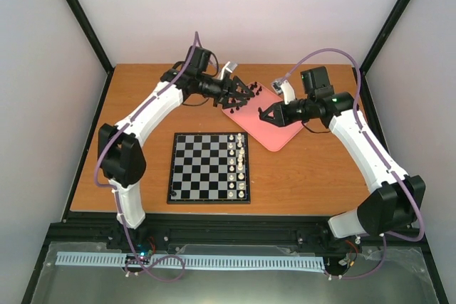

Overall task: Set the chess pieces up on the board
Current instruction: Place the chess piece on the chessboard.

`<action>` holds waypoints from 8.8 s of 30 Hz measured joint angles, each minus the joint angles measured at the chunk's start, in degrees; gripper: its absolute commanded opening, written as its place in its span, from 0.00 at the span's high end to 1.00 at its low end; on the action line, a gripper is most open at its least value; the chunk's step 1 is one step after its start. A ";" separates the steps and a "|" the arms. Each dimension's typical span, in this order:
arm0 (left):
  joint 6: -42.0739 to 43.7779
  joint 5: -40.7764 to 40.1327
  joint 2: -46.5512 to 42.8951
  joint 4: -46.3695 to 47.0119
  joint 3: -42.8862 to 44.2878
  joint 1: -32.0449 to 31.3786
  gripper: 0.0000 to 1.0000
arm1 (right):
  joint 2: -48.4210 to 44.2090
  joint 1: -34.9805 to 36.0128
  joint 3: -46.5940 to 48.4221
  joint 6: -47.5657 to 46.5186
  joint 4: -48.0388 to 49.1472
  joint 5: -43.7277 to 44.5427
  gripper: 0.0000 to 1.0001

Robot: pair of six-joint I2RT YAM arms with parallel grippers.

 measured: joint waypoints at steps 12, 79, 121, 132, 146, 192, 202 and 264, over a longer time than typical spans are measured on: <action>0.39 1.73 3.85 -4.35 3.58 -4.63 0.57 | 1.75 0.02 2.21 0.00 0.66 -0.72 0.91; 12.13 -42.16 -13.33 -23.87 -5.64 -3.26 0.99 | 1.33 -1.05 -3.13 12.61 3.56 40.79 0.16; -9.94 -62.97 -44.06 -18.23 -61.79 -8.61 0.99 | 7.52 1.03 -12.72 15.37 9.46 40.65 0.15; -9.92 -64.48 -40.06 -14.47 -63.14 -8.59 0.99 | 8.17 1.03 -12.72 15.19 9.46 40.70 0.15; -9.92 -65.72 -39.04 -12.35 -63.58 -8.61 0.99 | 8.87 1.03 -12.72 14.67 9.46 40.70 0.15; -9.88 -65.96 -41.29 -9.75 -65.94 -8.59 0.99 | 9.75 1.03 -12.70 14.34 9.31 40.70 0.14; -9.88 -65.29 -41.94 -9.84 -66.29 -8.59 0.99 | 9.86 1.03 -12.70 14.34 9.29 40.70 0.15; -10.58 -66.20 -40.85 -12.85 -65.44 -8.85 0.89 | 12.00 1.11 -12.70 14.36 9.81 40.54 0.14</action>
